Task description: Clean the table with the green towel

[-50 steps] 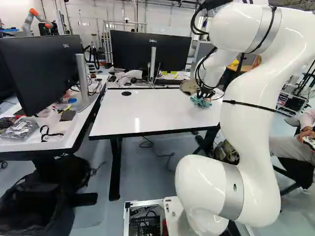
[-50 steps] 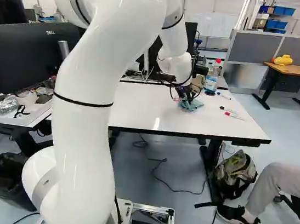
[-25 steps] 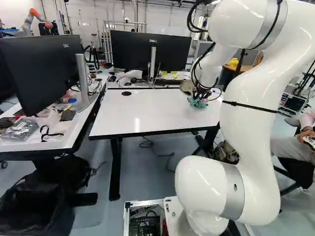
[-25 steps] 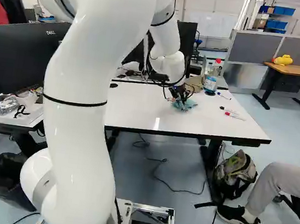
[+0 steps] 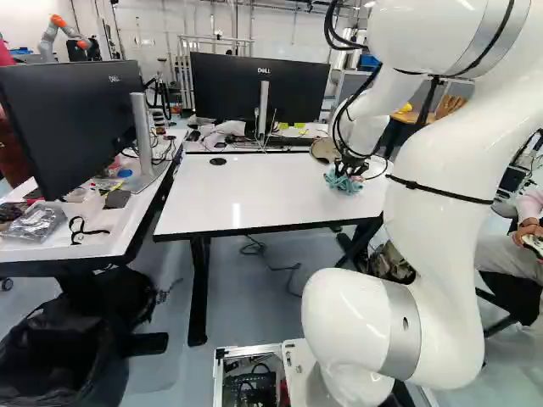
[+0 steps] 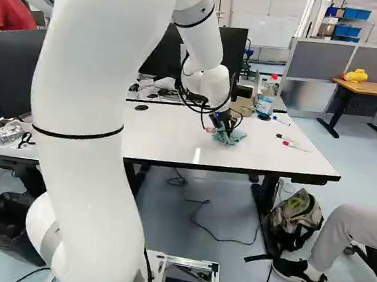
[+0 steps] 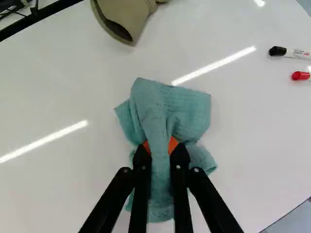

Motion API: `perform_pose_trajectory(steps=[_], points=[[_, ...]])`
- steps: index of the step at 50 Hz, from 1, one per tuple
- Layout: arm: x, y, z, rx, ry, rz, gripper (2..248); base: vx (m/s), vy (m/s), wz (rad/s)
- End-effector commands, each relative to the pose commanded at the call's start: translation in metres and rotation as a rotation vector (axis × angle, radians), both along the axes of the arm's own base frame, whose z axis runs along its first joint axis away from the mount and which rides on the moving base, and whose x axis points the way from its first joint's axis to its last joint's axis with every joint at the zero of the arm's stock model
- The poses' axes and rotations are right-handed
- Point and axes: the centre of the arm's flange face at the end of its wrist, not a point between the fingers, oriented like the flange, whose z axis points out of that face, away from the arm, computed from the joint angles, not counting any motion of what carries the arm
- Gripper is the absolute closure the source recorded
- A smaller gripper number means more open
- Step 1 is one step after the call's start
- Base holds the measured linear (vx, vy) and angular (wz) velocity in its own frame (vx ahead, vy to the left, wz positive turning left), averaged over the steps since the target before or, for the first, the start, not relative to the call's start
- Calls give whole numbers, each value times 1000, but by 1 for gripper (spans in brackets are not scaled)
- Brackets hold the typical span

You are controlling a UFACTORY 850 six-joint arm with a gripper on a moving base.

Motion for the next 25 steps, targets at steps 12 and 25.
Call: perform_pose_trajectory(steps=[12, 25], points=[[-11, -16, 0, 1, 1, -35, 200, 0, 0, 0], [-6, -39, 0, -2, -5, -69, 200, 0, 0, 0]])
